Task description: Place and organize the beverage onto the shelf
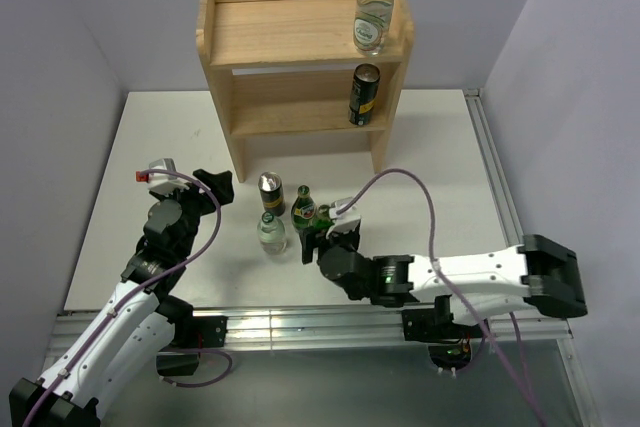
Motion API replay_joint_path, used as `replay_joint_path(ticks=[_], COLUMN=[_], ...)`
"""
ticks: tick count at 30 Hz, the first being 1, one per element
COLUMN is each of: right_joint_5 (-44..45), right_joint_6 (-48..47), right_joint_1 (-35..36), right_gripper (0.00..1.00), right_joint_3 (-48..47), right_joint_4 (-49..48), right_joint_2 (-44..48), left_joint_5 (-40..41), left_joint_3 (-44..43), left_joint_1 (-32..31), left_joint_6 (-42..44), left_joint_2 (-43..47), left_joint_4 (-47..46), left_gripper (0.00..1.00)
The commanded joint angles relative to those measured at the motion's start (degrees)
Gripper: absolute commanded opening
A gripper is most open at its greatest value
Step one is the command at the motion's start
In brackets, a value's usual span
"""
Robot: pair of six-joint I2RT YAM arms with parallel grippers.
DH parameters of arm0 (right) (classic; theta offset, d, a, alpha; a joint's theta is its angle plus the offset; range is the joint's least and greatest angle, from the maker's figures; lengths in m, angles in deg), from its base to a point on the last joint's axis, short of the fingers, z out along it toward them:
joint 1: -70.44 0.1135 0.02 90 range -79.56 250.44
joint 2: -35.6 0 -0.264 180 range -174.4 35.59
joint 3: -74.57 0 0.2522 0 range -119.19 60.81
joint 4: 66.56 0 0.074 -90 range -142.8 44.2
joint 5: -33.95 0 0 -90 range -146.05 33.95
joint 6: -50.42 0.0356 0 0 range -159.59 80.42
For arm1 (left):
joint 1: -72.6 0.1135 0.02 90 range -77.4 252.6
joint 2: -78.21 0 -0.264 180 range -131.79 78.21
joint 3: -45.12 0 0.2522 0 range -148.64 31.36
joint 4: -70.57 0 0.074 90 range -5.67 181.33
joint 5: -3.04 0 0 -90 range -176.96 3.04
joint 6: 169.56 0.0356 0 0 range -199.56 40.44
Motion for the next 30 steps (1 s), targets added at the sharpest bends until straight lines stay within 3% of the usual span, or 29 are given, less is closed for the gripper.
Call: replay_joint_path(ticks=[1, 4, 9, 14, 20, 30], right_joint_5=[8.77, 9.29, 0.01, -9.41, -14.78, -18.39], right_joint_6=[-3.17, -9.41, -17.15, -19.09, -21.9, -20.59], right_joint_1=[0.52, 0.17, -5.78, -13.09, -17.41, -19.43], right_gripper=[0.0, 0.0, 0.0, 0.0, 0.0, 0.0], right_joint_3=[-9.26, -14.88, -25.16, -39.02, -55.55, -68.06], right_joint_4=[-0.16, -1.47, -3.85, -1.48, 3.17, 7.05], right_joint_2=[7.65, 7.57, 2.57, -6.83, -20.27, -32.33], left_joint_5=[0.38, 0.38, 1.17, 3.45, 5.21, 6.09], left_joint_3=[0.04, -0.14, -1.28, -2.86, -3.65, -3.21], left_joint_1=[-0.25, -0.16, -0.25, -0.16, -0.25, -0.25], left_joint_6=[0.43, 0.16, -0.54, -0.71, -1.07, -0.72], left_joint_2=[0.31, 0.58, 0.22, 1.01, 2.15, 3.21], left_joint_4=[-1.82, -1.99, -1.21, 0.55, 1.87, 2.31], left_gripper=[0.99, 0.99, 0.99, 0.99, 0.99, 0.99])
